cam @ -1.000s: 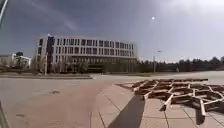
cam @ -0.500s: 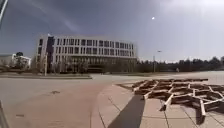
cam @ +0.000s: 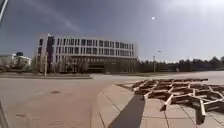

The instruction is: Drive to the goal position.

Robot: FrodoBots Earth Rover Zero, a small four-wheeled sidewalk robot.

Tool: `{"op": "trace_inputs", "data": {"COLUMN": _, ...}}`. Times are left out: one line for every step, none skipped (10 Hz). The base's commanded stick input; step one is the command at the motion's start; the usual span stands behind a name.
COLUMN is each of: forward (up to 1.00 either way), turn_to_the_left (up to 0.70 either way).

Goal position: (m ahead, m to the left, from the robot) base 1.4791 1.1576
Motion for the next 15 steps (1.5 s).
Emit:
{"op": "trace_inputs", "data": {"forward": 0.05, "turn_to_the_left": 0.0}}
{"op": "trace_inputs", "data": {"forward": 0.05, "turn_to_the_left": 0.0}}
{"op": "trace_inputs", "data": {"forward": 0.05, "turn_to_the_left": 0.0}}
{"op": "trace_inputs", "data": {"forward": 0.05, "turn_to_the_left": 0.0}}
{"op": "trace_inputs", "data": {"forward": 0.05, "turn_to_the_left": 0.0}}
{"op": "trace_inputs", "data": {"forward": 0.05, "turn_to_the_left": 0.0}}
{"op": "trace_inputs", "data": {"forward": 0.05, "turn_to_the_left": 0.0}}
{"op": "trace_inputs", "data": {"forward": 0.05, "turn_to_the_left": 0.0}}
{"op": "trace_inputs", "data": {"forward": 0.05, "turn_to_the_left": 0.0}}
{"op": "trace_inputs", "data": {"forward": 0.05, "turn_to_the_left": 0.0}}
{"op": "trace_inputs", "data": {"forward": 0.05, "turn_to_the_left": 0.0}}
{"op": "trace_inputs", "data": {"forward": 0.05, "turn_to_the_left": 0.0}}
{"op": "trace_inputs", "data": {"forward": 0.05, "turn_to_the_left": 0.0}}
{"op": "trace_inputs", "data": {"forward": 0.05, "turn_to_the_left": 0.0}}
{"op": "trace_inputs", "data": {"forward": 0.05, "turn_to_the_left": 0.0}}
